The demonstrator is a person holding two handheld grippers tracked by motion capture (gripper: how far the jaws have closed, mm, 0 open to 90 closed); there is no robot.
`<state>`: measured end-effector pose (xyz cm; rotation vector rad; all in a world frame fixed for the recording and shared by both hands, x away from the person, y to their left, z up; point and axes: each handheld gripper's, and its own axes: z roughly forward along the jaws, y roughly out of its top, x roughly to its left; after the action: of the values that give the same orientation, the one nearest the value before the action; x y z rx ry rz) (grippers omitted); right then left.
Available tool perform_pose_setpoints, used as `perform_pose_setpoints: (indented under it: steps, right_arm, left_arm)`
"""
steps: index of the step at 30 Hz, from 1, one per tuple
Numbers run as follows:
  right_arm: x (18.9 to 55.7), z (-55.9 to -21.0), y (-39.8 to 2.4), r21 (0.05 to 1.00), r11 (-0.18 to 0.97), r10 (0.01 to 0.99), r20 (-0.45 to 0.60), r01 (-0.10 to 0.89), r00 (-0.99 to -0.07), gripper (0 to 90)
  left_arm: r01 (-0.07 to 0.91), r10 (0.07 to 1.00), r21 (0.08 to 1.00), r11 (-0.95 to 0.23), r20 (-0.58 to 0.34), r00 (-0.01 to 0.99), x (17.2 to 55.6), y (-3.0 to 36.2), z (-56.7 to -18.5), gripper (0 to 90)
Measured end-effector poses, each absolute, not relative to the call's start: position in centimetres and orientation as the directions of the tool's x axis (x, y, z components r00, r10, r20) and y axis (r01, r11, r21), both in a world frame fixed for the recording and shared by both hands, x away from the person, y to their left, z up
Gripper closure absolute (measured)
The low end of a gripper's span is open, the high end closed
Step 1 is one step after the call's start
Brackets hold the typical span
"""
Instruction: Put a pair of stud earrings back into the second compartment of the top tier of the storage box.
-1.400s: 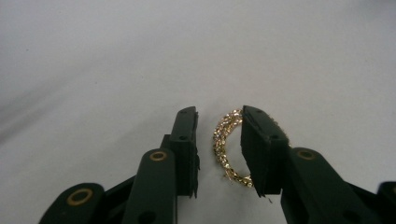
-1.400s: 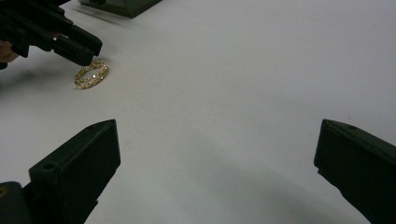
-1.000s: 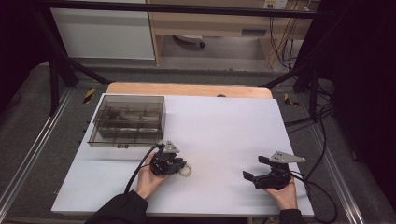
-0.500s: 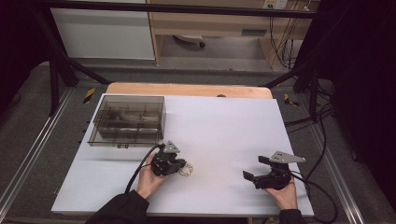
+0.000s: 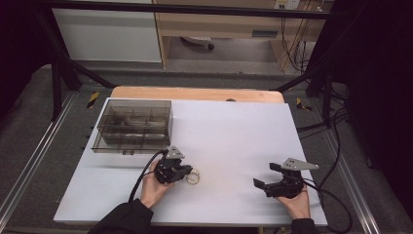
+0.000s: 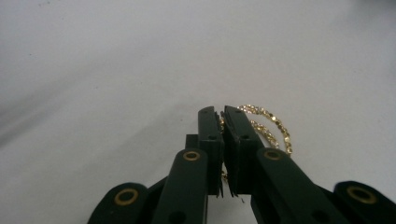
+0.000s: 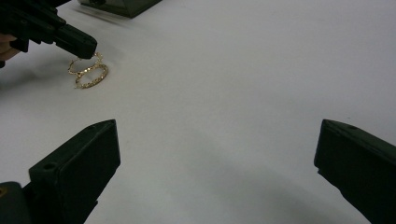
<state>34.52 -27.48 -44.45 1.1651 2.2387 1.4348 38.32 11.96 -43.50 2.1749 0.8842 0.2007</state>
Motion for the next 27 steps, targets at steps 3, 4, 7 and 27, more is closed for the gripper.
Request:
perform_pose_setpoints:
  steps: [3,4,7,27]
  right_arm:
    - [34.5,-44.5,-27.5,0.846,0.203,0.726,0.208,0.494,-0.655,0.7]
    - [34.5,-44.5,-27.5,0.846,0.202,0.726,0.208,0.493,-0.655,0.7]
    - [34.5,-44.5,-27.5,0.846,0.202,0.727,0.208,0.494,-0.654,0.7]
    - [34.5,-44.5,-27.5,0.844,0.206,0.729,0.206,0.496,-0.653,0.7]
  left_arm:
    - [0.524,0.651,0.711,-0.469,-0.123,0.749,38.0,12.2,-43.2,85.5]
    - [0.522,0.649,0.711,-0.47,-0.121,0.751,37.9,12.3,-43.1,85.5]
    - [0.519,0.65,0.715,-0.468,-0.119,0.75,37.7,12.6,-42.7,85.5]
    - [0.509,0.663,0.731,-0.456,-0.103,0.741,36.0,15.6,-39.8,85.6]
